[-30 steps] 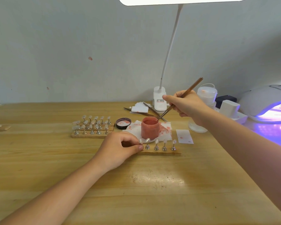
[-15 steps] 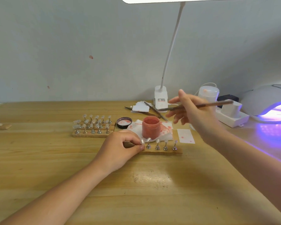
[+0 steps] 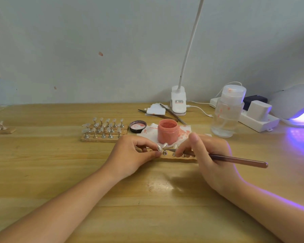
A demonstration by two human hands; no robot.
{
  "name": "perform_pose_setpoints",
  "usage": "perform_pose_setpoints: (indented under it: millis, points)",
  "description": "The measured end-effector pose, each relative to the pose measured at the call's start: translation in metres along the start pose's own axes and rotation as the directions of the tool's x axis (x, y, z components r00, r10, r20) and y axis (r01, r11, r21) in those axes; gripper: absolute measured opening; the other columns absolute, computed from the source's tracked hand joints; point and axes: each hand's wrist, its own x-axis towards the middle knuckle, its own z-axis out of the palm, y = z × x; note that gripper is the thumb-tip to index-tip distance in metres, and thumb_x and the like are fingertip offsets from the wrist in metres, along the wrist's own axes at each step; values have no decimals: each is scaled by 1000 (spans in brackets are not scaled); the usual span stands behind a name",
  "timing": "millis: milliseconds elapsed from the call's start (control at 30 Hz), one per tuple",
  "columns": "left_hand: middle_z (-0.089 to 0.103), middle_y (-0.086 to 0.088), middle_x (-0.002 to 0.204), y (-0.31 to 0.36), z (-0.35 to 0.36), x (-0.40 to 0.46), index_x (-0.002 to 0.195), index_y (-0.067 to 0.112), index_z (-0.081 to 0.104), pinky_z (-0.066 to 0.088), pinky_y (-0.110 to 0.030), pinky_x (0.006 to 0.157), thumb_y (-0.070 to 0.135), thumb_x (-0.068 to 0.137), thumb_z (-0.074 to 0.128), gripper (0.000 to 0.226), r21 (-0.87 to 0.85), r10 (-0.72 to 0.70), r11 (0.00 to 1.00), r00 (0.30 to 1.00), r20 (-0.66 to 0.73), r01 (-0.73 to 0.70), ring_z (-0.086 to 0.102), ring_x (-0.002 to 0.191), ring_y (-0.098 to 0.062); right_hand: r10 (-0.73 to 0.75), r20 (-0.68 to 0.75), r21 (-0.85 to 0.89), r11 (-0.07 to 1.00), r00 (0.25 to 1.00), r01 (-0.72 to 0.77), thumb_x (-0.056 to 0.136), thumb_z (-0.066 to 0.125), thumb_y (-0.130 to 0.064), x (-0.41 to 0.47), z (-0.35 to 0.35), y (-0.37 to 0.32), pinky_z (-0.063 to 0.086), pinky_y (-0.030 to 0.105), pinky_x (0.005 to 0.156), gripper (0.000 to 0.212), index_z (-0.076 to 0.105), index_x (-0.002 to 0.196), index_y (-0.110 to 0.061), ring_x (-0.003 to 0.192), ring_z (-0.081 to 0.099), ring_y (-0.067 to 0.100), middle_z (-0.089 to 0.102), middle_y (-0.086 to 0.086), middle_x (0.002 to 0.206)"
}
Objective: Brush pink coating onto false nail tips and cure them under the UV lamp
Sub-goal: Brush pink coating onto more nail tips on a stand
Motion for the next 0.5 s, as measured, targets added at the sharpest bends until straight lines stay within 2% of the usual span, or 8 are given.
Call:
perform_pose_setpoints:
  millis: [133,200,333,433,500]
  points:
    - [62,13,57,-2,-1,1,59,34,68,36,-9,52,11,67,78,26,-10,-3,1000,1000,0,3,45,53,2,-62,41,-99,993,997,66,89,47,-37,2,2,0,43,14,63,42,70,69,-9,65,58,0,63,-12,67]
    - [66,12,62,-3,0,2,58,34,68,40,-10,55,11,66,78,27,-24,-4,1000,1000,-1,4,48,57,-1,-79,55,-129,988,995,86,90,45,-41,2,2,0,43,16,61,47,71,67,-9,62,57,2,62,-11,64]
    - [65,15,60,-4,0,2,56,33,68,42,-10,57,9,66,79,28,-50,2,999,1000,-11,-2,50,59,-1,-79,52,-82,993,996,83,93,39,-42,0,3,2,41,13,60,56,69,64,-6,59,56,-2,60,-12,62]
    - [65,18,60,-3,0,1,60,31,68,41,-10,58,8,67,78,26,-35,22,999,1000,6,-21,50,59,1,-60,35,-101,993,998,64,92,42,-41,1,4,2,42,12,63,50,71,69,-8,64,57,-3,60,-17,67]
    - [65,18,61,-3,0,2,59,30,68,42,-11,59,6,67,77,27,-30,35,999,999,8,-35,51,60,0,-41,47,-90,995,998,45,91,44,-37,0,4,3,41,11,62,47,70,66,-8,62,57,-3,60,-16,64]
